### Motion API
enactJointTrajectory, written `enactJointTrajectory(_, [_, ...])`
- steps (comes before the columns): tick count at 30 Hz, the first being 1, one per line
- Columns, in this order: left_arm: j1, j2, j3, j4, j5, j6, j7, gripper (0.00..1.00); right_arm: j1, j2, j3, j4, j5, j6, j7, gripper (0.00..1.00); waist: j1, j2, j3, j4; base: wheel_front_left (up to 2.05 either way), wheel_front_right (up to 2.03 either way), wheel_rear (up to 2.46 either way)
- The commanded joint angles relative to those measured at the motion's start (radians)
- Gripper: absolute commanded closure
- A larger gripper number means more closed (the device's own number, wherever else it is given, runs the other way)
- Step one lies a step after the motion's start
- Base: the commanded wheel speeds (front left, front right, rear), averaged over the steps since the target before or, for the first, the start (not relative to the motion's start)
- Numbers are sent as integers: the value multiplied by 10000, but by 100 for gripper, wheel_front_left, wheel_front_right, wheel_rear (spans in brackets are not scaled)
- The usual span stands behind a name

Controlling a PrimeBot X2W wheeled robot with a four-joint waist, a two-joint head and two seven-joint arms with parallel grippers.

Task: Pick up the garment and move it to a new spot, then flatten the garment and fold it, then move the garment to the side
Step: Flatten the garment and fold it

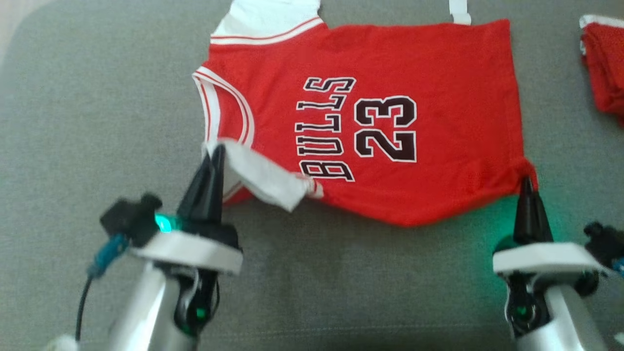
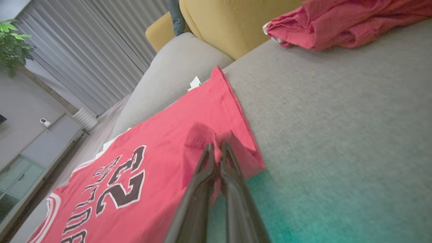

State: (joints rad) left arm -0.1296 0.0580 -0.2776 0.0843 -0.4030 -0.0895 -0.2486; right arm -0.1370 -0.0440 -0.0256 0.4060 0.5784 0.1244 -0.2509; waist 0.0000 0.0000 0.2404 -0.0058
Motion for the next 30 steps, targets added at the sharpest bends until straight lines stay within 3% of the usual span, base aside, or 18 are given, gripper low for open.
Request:
enactJointTrajectory(1, [-689,-8,381,-35,144,-59,-94,100,-442,-62,341,-377,121,63,-107,100,0,0,237,-99,0,0,0])
enactJointTrajectory(10, [-3113,-29,1204,1495,627,-41,-128,100,-1806,-62,452,-515,691,63,-108,100,0,0,1214,-374,0,0,0])
enactJointTrajectory(23, [-3856,-67,1559,2604,1175,-269,-130,100,-2994,-62,445,565,439,63,-108,100,0,0,1554,-451,0,0,0])
enactJointTrajectory(24, [-3881,-69,1562,2613,1192,-278,-130,100,-3059,-62,442,623,425,63,-108,88,0,0,1549,-455,0,0,0])
enactJointTrajectory(25, [-3902,-71,1559,2604,1208,-288,-131,100,-3118,-62,438,680,392,63,-108,58,0,0,1542,-456,0,0,0])
enactJointTrajectory(26, [-3922,-72,1556,2578,1209,-299,-131,85,-3180,-62,385,715,303,63,-108,0,0,0,1529,-460,0,0,0])
enactJointTrajectory(27, [-3930,-73,1537,2526,1200,-310,-131,49,-3239,-62,303,720,213,63,-108,0,0,0,1510,-464,0,0,0])
enactJointTrajectory(28, [-3919,-74,1495,2458,1173,-322,-131,0,-3283,-62,202,696,160,63,-108,0,0,0,1478,-460,0,0,0])
enactJointTrajectory(30, [-3839,-75,1399,2288,1087,-341,-131,0,-3302,-62,40,599,88,63,-108,0,0,0,1389,-430,0,0,0])
